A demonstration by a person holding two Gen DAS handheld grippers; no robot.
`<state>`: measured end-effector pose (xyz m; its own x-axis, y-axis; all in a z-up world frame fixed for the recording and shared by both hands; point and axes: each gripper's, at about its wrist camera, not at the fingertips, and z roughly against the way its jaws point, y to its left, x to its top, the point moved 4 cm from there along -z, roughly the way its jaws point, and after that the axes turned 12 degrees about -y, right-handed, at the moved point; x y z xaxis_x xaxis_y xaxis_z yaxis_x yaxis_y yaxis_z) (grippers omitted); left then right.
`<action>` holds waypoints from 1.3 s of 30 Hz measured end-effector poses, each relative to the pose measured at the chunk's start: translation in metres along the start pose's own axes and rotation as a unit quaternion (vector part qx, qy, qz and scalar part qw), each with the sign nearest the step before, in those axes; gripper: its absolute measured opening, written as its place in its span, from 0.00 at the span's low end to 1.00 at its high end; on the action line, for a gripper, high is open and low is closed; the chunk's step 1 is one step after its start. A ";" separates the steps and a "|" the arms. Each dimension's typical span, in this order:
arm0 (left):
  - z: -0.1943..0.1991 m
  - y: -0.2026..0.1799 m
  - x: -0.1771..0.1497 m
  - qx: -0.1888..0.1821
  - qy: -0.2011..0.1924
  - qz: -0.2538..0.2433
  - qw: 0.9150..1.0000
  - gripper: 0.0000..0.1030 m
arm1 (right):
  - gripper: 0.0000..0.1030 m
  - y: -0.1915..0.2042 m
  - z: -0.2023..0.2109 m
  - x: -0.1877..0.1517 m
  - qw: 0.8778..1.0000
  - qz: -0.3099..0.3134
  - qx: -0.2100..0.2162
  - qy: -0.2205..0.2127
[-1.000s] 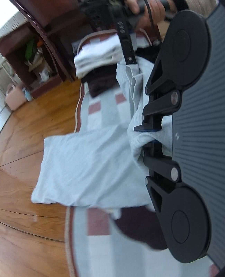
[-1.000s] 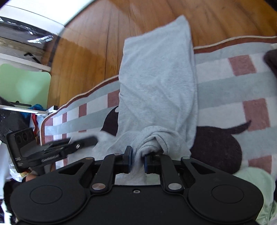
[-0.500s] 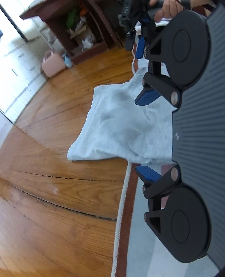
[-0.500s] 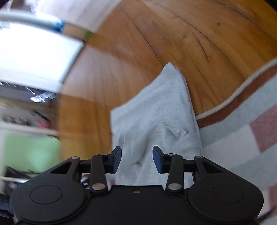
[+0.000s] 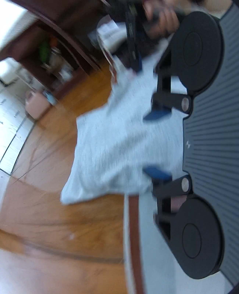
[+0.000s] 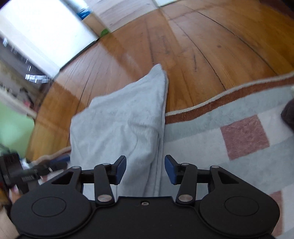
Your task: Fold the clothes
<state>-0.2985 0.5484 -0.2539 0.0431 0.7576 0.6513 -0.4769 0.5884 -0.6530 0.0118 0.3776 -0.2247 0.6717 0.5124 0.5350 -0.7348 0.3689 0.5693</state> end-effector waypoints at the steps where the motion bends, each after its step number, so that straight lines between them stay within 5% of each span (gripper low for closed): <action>1: -0.001 0.001 0.001 -0.014 -0.001 0.018 1.000 0.30 | 0.51 -0.003 -0.008 0.002 0.999 -0.037 0.006 0.004; 3: -0.005 -0.004 -0.001 -0.007 0.007 0.008 1.000 0.30 | 0.51 -0.004 -0.023 0.004 0.996 -0.086 0.016 0.008; 5: -0.006 -0.011 -0.003 0.035 0.009 -0.043 0.998 0.30 | 0.41 0.012 -0.031 0.004 0.999 -0.033 0.007 -0.003; 6: -0.005 -0.014 -0.004 0.059 0.007 -0.073 0.996 0.33 | 0.07 0.022 -0.033 0.004 1.000 0.007 0.000 -0.011; 9: -0.003 -0.019 -0.007 0.119 0.000 -0.135 0.984 0.44 | 0.08 0.054 -0.021 -0.001 0.990 0.135 -0.008 -0.047; 13: 0.003 -0.010 -0.007 0.122 -0.017 -0.118 0.985 0.51 | 0.08 0.072 0.005 -0.007 0.976 0.194 0.026 -0.092; 17: 0.015 0.003 -0.006 0.090 -0.045 -0.002 0.995 0.49 | 0.10 0.043 -0.012 0.003 0.993 0.103 0.008 -0.050; 20: 0.023 0.005 -0.003 0.090 -0.068 0.004 0.994 0.50 | 0.15 0.043 -0.025 0.001 0.996 0.086 0.009 -0.029; 23: 0.020 0.010 0.005 0.103 -0.072 -0.008 0.992 0.51 | 0.36 0.043 -0.039 -0.001 0.998 0.069 0.010 -0.009; 24: 0.019 0.013 0.008 0.106 -0.072 -0.010 0.992 0.51 | 0.34 0.043 -0.043 -0.001 0.998 0.064 0.010 -0.002; 25: 0.017 0.015 0.010 0.109 -0.072 -0.010 0.991 0.51 | 0.14 0.046 -0.045 -0.002 0.997 0.074 0.008 0.000; 30: 0.019 0.014 0.010 0.111 -0.076 -0.032 0.990 0.51 | 0.11 0.059 -0.001 0.004 0.976 0.198 0.024 -0.081; 33: 0.015 0.006 0.010 0.106 -0.070 -0.059 0.990 0.51 | 0.11 0.031 -0.013 -0.003 0.979 0.194 -0.052 -0.031; 39: -0.006 -0.003 0.019 0.082 -0.063 -0.084 0.991 0.51 | 0.12 0.017 -0.028 -0.008 0.981 0.171 -0.092 -0.012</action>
